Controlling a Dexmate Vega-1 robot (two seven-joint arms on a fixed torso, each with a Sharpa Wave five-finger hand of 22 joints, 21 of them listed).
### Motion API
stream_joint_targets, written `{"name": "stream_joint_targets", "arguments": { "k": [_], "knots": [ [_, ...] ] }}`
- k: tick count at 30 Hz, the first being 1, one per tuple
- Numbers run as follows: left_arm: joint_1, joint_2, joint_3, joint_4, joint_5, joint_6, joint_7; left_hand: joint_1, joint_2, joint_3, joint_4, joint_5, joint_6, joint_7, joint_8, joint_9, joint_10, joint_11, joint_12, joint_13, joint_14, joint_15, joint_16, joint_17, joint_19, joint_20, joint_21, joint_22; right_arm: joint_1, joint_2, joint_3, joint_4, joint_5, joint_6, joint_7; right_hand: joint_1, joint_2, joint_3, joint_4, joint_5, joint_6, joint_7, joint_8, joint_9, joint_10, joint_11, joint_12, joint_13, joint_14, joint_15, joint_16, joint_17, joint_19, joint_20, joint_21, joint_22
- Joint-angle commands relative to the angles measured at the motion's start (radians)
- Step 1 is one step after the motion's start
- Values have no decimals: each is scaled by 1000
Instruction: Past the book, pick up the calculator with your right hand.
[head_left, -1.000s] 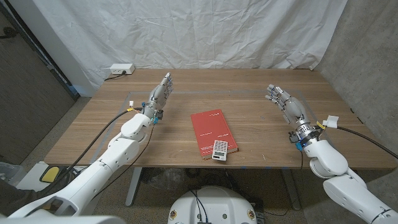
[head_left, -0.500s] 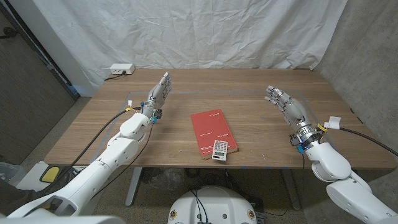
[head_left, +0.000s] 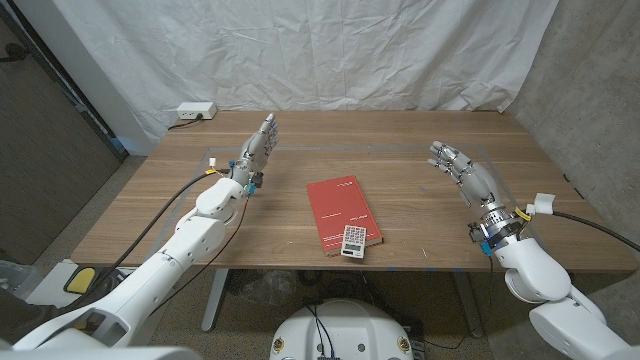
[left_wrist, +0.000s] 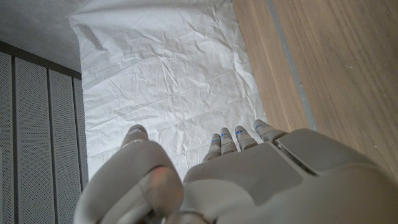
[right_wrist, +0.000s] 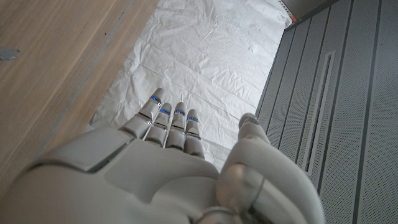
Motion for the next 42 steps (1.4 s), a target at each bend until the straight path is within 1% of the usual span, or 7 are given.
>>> {"name": "stream_joint_targets", "arguments": {
  "k": [1, 10, 16, 19, 34, 42],
  "knots": [
    [-5, -7, 0, -3, 0, 0, 7, 10, 2, -7, -1, -6, -3, 4, -1, 4, -5, 1, 4, 3, -3, 3, 4, 3, -11, -53, 4, 4, -66, 18, 42, -44, -62, 3, -26, 13, -3, 2, -7, 3, 10, 2, 6, 3, 9, 1, 6, 5, 12, -2, 4, 4, 10, -21, -4, 5],
    [11, 13, -7, -45, 13, 15, 33, 12, 3, -9, -1, -7, -4, 5, -1, 4, -10, 4, 2, 3, -4, 5, 4, 3, -13, -53, 4, 4, -112, 49, 70, -64, -106, 30, -36, 22, -5, 4, -9, 4, 18, -2, 8, 3, 22, -4, 10, 5, 24, -8, 6, 4, 21, -25, -6, 5],
    [16, 15, -7, -56, 14, 19, 37, 12, 4, -9, -1, -8, -3, 5, -1, 4, -9, 5, 3, 3, -4, 5, 4, 3, -13, -52, 4, 4, -137, 71, 85, -81, -138, 39, -42, 26, -7, 4, -10, 4, 27, -2, 10, 3, 30, -9, 12, 5, 31, -10, 7, 4, 27, -26, -7, 5],
    [20, 25, -6, -72, 19, 39, 49, 13, 4, -9, -1, -8, -3, 6, -1, 4, -8, 2, 3, 3, -4, 5, 4, 3, -14, -52, 4, 4, -146, 80, 91, -84, -156, 49, -39, 28, -7, 5, -10, 4, 29, -4, 10, 3, 33, -10, 13, 5, 34, -12, 7, 4, 31, -27, -7, 5],
    [36, 28, -11, -87, 19, 37, 61, 15, 6, -11, -2, -10, -2, 6, 0, 4, -7, 3, 4, 3, -3, 6, 5, 3, -14, -51, 5, 4, -195, 130, 106, -106, -232, 92, -35, 40, -10, 8, -11, 5, 45, -13, 13, 4, 52, -17, 16, 5, 53, -24, 8, 4, 49, -31, -8, 5],
    [29, 26, -8, -84, 19, 40, 56, 17, 7, -13, -2, -11, 8, 3, 3, 4, 0, -1, 7, 3, 7, -3, 8, 3, -7, -55, 7, 4, -210, 154, 102, -109, -269, 113, -32, 44, -11, 9, -11, 6, 52, -15, 14, 4, 60, -17, 19, 5, 60, -25, 9, 4, 56, -33, -9, 6]
  ]
}}
